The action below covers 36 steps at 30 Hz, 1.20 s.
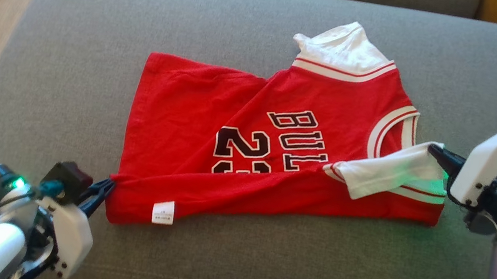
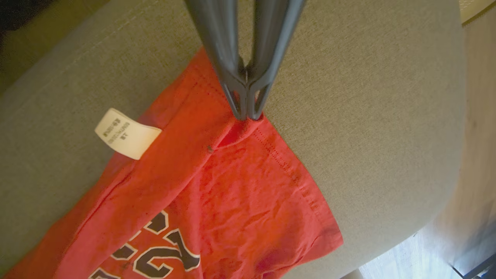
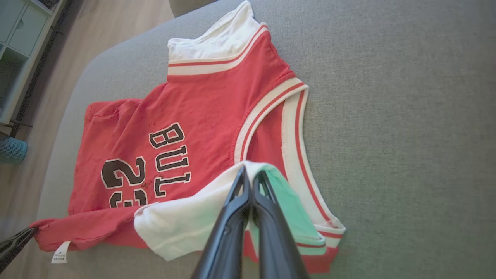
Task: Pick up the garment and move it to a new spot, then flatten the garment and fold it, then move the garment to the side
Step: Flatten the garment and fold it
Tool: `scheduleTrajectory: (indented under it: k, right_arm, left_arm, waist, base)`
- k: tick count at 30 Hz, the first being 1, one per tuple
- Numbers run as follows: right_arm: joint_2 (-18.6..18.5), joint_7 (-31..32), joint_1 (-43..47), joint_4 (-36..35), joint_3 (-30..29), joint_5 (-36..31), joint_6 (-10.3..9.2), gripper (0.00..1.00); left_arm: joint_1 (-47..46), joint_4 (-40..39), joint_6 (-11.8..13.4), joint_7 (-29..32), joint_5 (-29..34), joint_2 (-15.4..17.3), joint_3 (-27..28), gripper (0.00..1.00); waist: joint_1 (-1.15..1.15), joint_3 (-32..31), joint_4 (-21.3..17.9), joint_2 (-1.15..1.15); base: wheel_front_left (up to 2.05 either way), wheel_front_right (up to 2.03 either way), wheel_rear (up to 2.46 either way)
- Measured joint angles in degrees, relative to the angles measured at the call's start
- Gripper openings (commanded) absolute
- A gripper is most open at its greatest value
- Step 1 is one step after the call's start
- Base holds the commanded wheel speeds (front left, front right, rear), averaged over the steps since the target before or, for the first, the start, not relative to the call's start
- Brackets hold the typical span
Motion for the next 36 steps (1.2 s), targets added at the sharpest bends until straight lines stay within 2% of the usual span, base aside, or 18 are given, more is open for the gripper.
scheduleTrajectory:
  k: [11, 27, 36]
  right_arm:
    - [0.16, -7.61, -5.50, 9.53, 3.31, -1.48, 0.00, 0.00]
    - [-0.65, -15.86, -9.72, 16.97, 7.09, -1.12, 0.00, 0.00]
    - [-0.86, -19.82, -11.60, 19.52, 9.92, -0.10, 0.00, 0.00]
  left_arm:
    - [-5.95, 8.73, -0.94, -0.85, 0.90, -3.80, -1.41, 0.00]
    - [-11.66, 15.60, -0.93, -4.59, -0.37, -5.81, -0.13, 0.00]
    - [-14.60, 20.05, 0.60, -6.60, -1.29, -7.95, 1.16, 0.00]
  waist:
    - [0.00, 3.11, 0.22, 0.00]
    - [-0.01, 6.06, -1.06, 0.00]
    - [-0.01, 6.78, -1.36, 0.00]
  base:
    - [0.00, 0.00, 0.00]
    - [0.00, 0.00, 0.00]
    - [0.00, 0.00, 0.00]
